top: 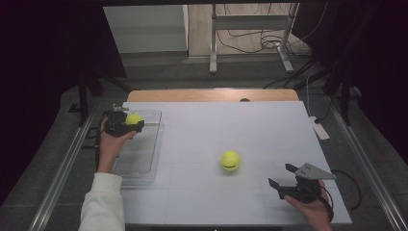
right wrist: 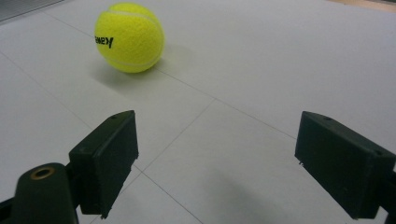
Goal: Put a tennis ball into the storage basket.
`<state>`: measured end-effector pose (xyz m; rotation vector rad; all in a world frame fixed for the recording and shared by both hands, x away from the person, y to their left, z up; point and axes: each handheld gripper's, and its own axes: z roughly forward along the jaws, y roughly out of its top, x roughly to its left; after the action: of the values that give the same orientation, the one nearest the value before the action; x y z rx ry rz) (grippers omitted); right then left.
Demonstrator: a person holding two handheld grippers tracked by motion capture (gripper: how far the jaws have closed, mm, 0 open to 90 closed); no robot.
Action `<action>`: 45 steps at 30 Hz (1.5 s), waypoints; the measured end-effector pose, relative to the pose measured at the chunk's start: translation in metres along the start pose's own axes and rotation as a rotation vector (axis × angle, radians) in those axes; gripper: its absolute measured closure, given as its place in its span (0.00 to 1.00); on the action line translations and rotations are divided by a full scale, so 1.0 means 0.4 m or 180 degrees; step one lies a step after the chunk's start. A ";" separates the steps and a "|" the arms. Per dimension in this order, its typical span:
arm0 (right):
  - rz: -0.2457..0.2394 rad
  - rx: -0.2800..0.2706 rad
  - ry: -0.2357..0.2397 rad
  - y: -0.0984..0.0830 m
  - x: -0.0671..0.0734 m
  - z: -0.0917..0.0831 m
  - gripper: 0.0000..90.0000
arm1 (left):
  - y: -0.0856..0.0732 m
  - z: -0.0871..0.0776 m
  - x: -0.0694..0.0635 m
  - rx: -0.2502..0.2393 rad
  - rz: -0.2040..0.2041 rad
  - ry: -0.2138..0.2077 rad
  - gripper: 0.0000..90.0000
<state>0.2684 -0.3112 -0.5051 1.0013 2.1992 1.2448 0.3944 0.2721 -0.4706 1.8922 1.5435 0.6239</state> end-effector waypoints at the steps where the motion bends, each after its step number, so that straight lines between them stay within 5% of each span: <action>1: -0.0001 0.0001 0.0001 0.000 0.000 0.000 0.15 | 0.000 0.002 -0.001 0.0013 0.0009 0.0005 0.29; 23: -0.0009 0.0000 0.0000 0.000 0.001 0.000 0.15 | -0.013 0.048 0.001 0.0355 0.0102 0.0080 0.29; 35: -0.0010 0.0003 0.0006 0.000 0.002 0.000 0.15 | -0.013 0.054 0.004 0.0333 0.0126 0.0162 0.28; 45: -0.0019 0.0007 0.0008 0.001 0.004 -0.001 0.15 | -0.006 0.035 -0.002 0.0136 0.0119 0.0106 0.18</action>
<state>0.2674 -0.3100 -0.5045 0.9939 2.2043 1.2418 0.4025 0.2695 -0.4822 1.9557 1.5571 0.6465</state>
